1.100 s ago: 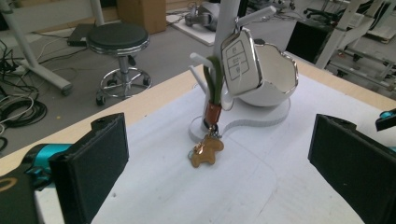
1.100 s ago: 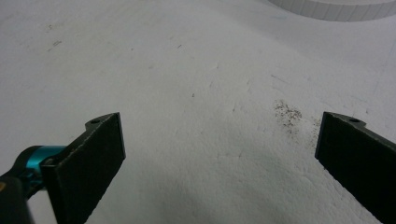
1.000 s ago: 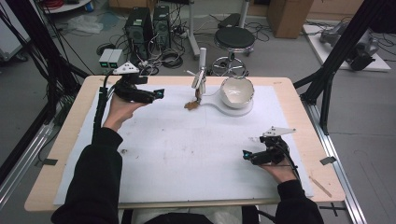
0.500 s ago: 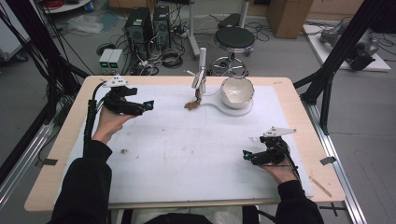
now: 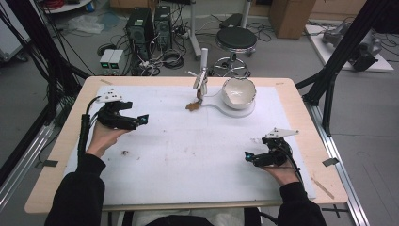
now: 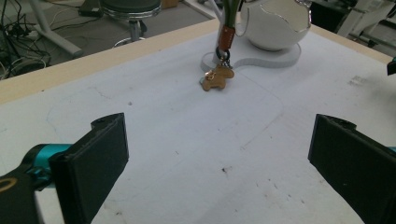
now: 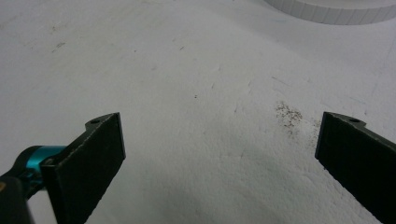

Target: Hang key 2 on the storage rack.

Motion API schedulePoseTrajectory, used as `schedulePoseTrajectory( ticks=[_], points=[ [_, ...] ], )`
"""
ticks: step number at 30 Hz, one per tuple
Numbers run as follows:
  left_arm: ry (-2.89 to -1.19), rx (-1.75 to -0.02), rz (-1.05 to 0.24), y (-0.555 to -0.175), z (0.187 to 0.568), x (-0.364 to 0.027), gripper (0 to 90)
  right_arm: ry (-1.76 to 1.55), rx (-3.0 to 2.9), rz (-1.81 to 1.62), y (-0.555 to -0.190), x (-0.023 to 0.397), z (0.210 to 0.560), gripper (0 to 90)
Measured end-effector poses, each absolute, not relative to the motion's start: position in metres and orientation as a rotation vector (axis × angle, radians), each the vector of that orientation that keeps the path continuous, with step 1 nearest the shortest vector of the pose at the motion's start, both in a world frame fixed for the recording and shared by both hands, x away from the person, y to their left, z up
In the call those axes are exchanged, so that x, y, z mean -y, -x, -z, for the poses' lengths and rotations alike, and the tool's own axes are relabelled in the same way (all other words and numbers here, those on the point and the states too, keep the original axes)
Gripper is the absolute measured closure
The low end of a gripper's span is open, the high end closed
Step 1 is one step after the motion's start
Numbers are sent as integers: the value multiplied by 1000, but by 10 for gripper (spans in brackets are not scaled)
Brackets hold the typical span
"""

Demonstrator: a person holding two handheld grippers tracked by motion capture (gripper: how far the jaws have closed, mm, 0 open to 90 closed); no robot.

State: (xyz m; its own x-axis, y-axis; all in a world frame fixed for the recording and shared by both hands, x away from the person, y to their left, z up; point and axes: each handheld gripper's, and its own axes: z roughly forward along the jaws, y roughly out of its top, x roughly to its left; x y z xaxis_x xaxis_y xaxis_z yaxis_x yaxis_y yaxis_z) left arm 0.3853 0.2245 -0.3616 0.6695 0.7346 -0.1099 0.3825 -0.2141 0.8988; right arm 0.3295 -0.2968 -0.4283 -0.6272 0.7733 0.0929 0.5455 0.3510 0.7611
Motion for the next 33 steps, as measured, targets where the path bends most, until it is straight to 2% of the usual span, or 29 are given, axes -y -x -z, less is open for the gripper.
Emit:
schedulePoseTrajectory(
  ticks=[18,33],
  points=[
    [-1943,-931,-442,-357,389,-234,55,-1174,-2326,-1163,-328,300,426,7],
    [-1955,-1000,-481,-334,407,-255,55,-1169,-2329,-1155,-329,299,427,7]
  ],
)
